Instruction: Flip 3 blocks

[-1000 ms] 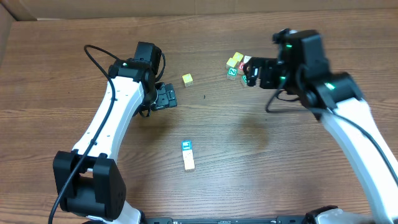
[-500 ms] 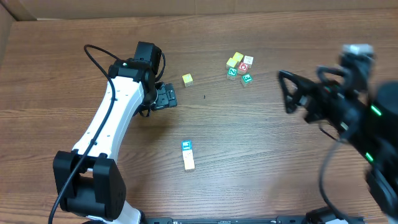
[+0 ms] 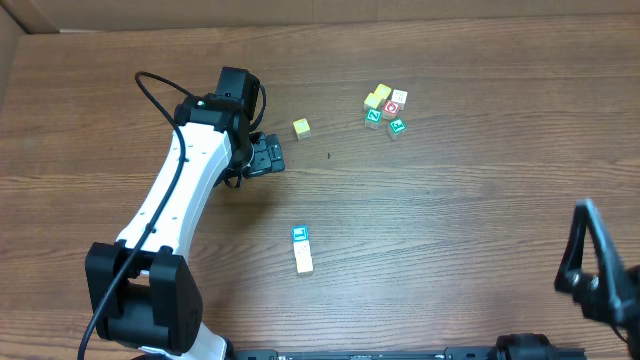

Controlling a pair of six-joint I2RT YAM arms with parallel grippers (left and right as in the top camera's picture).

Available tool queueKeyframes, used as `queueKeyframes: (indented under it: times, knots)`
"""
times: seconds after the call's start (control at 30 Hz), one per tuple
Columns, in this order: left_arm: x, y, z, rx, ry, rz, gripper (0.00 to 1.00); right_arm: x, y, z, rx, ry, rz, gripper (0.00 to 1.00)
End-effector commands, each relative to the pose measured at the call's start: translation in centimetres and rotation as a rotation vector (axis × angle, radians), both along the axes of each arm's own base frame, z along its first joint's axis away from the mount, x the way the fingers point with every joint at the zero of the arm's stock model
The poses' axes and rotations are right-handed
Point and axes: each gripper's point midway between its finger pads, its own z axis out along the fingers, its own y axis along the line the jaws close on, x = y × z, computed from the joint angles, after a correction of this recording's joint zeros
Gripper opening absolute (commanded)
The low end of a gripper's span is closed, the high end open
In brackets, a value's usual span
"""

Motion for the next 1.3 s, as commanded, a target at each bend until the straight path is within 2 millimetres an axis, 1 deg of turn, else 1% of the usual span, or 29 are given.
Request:
queueKeyframes:
  times: [0.0,0.13,0.27,0.37,0.5,0.57,0.7,0.93,1.0,1.13,1.23,1.27]
  knots:
    - [0.4,0.1,0.2,0.010,-0.012,0.004,1.00,-0.3,0.8,-2.5,-0.123,-0.082,0.002,1.00]
    - [0.4,0.1,0.2,0.010,-0.012,0.004,1.00,0.1,1.1,-5.0,-0.136,-0.167,0.011,1.00]
    - [0.4,0.1,0.2,0.010,-0.012,0.004,0.99,1.4,1.4,-7.7,-0.140,-0.218,0.020,1.00]
    - [0.4,0.1,0.3,0.010,-0.013,0.004,1.00,1.9,1.4,-8.7,-0.141,-0.308,0.014,1.00]
    - [0.4,0.1,0.2,0.010,-0.012,0.004,1.00,1.9,1.2,-9.9,-0.134,-0.405,-0.005,1.00]
    - [0.4,0.1,0.2,0.010,-0.012,0.004,1.00,2.2,0.9,-11.4,-0.127,-0.410,-0.018,1.00]
    - [0.4,0.1,0.2,0.010,-0.012,0.004,1.00,3.3,0.6,-14.2,-0.118,-0.374,-0.031,1.00]
    - [0.4,0.1,0.2,0.010,-0.012,0.004,1.00,5.8,-0.2,-18.3,-0.099,-0.269,-0.070,1.00]
    - [0.4,0.1,0.2,0.010,-0.012,0.004,1.00,6.7,-0.2,-20.0,-0.092,-0.208,-0.064,1.00]
    - [0.4,0.1,0.3,0.010,-0.013,0.004,1.00,8.5,-0.4,-24.2,-0.035,-0.053,-0.050,1.00]
    - [0.4,0.1,0.2,0.010,-0.012,0.004,1.00,9.6,-1.0,-27.1,0.014,0.073,-0.069,1.00]
    - [0.4,0.1,0.2,0.010,-0.012,0.004,1.00,9.8,-1.1,-27.7,0.023,0.101,-0.074,1.00]
